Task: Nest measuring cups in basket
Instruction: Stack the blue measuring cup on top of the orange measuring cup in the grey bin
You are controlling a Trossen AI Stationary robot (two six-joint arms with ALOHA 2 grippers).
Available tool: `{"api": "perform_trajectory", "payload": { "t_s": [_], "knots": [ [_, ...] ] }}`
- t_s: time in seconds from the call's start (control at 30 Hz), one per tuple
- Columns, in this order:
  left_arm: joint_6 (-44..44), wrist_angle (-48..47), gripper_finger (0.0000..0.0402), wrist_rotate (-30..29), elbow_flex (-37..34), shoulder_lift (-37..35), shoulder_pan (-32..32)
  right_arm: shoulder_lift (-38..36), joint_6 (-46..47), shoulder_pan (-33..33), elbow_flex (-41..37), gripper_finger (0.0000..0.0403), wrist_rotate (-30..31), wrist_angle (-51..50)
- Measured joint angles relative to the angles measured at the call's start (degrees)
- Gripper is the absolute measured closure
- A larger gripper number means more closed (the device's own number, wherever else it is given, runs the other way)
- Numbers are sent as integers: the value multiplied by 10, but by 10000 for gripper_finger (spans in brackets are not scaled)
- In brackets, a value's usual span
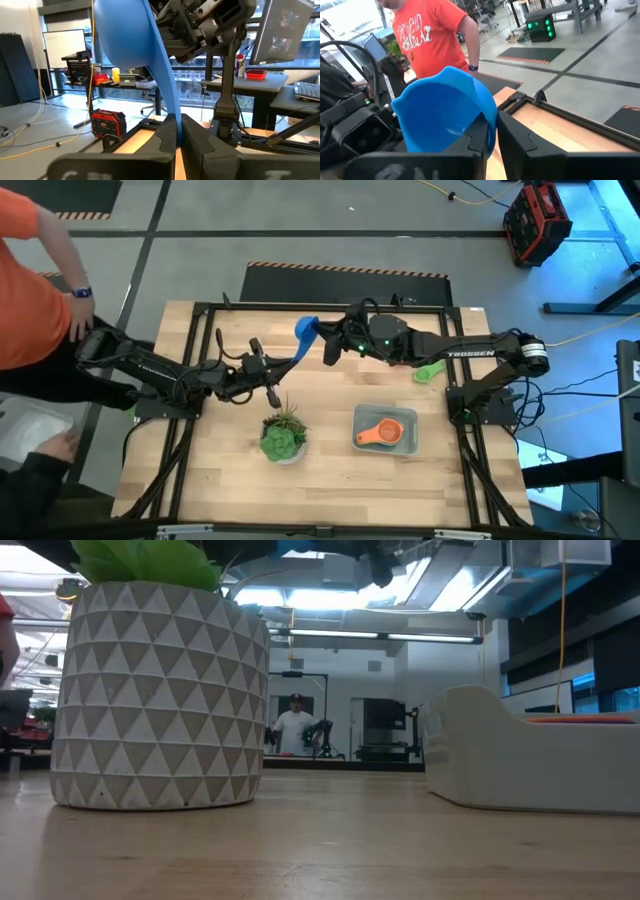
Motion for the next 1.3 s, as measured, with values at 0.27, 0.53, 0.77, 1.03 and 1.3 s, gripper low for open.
{"api": "perform_trajectory", "payload": {
  "t_s": [0.27,0.53,0.77,1.03,1.3],
  "knots": [
    [0,-5,399,-2,0,0,-1,-10,32,1,0,362,-26,-36],
    [0,-4,400,5,0,0,0,-9,47,0,0,362,-23,-38],
    [-1,-5,400,4,0,0,0,-8,50,-13,0,362,-52,-39],
    [-1,-6,400,4,0,0,0,-8,80,-40,0,362,-118,-40],
    [-1,-8,400,3,0,0,0,-8,137,-53,0,362,-143,-54]
  ]
}}
